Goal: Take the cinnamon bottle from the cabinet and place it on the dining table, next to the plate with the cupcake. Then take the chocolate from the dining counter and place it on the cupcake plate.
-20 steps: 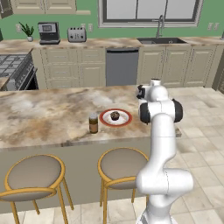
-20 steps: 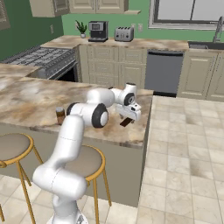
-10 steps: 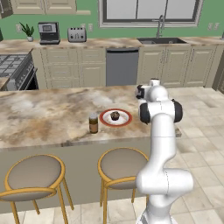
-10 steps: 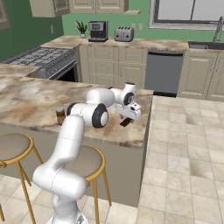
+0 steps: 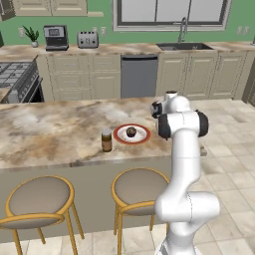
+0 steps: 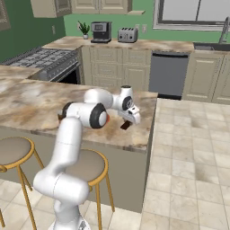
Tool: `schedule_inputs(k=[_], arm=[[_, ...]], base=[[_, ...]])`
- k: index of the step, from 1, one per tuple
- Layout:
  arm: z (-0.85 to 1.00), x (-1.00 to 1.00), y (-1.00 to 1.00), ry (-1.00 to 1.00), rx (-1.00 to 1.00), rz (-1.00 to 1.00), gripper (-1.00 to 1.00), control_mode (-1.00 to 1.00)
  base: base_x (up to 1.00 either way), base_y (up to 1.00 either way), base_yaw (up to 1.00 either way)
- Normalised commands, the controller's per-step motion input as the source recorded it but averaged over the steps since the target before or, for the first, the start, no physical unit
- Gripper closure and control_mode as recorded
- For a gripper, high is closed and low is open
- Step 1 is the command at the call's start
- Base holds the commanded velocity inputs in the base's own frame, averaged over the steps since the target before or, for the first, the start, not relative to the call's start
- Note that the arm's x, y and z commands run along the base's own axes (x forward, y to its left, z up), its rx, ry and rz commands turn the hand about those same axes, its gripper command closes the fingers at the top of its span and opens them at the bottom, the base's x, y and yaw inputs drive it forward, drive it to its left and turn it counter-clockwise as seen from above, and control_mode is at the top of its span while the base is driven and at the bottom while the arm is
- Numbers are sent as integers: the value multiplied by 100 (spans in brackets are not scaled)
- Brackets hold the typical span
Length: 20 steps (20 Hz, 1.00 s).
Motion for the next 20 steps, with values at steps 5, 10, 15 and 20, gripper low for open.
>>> schedule_inputs(k=[5,10,15,20], arm=[[24,-9,7,-1,3,-14,100,-100],[44,-13,25,-7,6,-4,100,-100],[30,-3,34,-2,0,-3,100,-100],[0,3,54,-3,0,-4,100,-100]], base=[[0,0,0],[0,0,0],[0,0,0],[0,0,0]])
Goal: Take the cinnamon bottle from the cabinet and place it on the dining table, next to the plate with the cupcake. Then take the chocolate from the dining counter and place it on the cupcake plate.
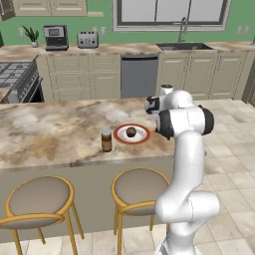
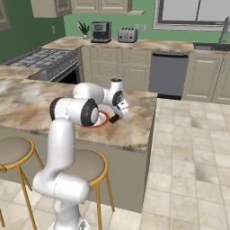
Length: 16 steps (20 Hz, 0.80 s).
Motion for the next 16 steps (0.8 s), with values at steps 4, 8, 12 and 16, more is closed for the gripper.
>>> schedule_inputs(k=[4,8,12,16], arm=[[0,1,47,0,0,-1,100,-100],[5,0,27,0,0,0,100,-100],[0,0,37,0,1,0,100,-100],[0,-4,41,0,1,0,100,-100]], base=[[0,0,0],[0,0,0],[0,0,0],[0,0,0]])
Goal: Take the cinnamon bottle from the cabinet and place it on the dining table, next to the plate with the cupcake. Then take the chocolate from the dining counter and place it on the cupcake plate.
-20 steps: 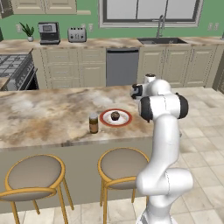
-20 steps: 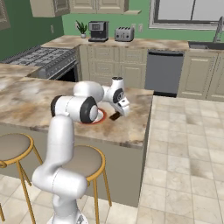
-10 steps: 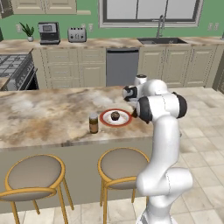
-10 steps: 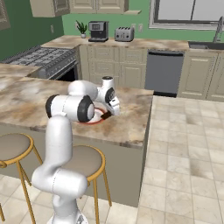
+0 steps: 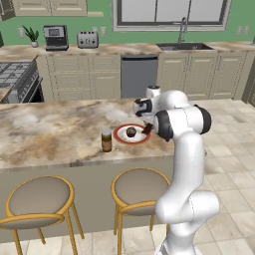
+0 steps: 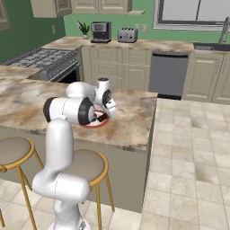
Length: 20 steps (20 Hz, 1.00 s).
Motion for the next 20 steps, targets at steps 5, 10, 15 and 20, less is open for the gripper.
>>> schedule_inputs(k=[5,10,15,20], arm=[[0,-7,41,0,0,0,100,-100],[-6,-18,29,0,0,0,100,-100],[-15,-26,18,0,0,0,100,-100],[-16,-18,7,0,0,0,100,-100]], base=[[0,0,0],[0,0,0],[0,0,0],[0,0,0]])
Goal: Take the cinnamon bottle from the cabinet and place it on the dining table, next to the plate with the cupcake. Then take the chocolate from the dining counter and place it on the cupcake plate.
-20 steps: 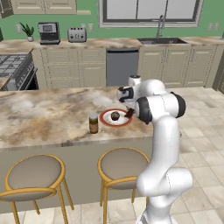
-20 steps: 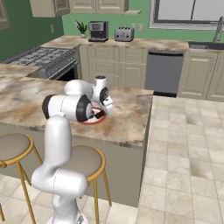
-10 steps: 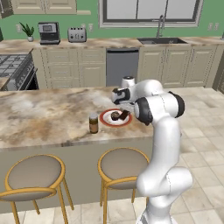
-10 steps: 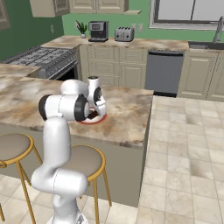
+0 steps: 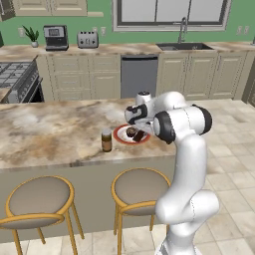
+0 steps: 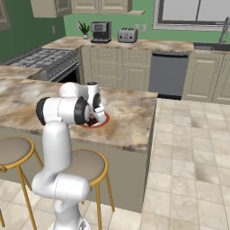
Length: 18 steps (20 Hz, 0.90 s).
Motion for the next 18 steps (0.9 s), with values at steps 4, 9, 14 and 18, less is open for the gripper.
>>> schedule_inputs(k=[4,9,14,18], arm=[[-2,12,-1,0,0,0,100,-100],[0,16,-9,0,0,0,100,-100],[-2,16,-3,0,0,0,100,-100],[-2,20,0,0,0,0,100,-100]], base=[[0,0,0],[0,0,0],[0,0,0],[0,0,0]])
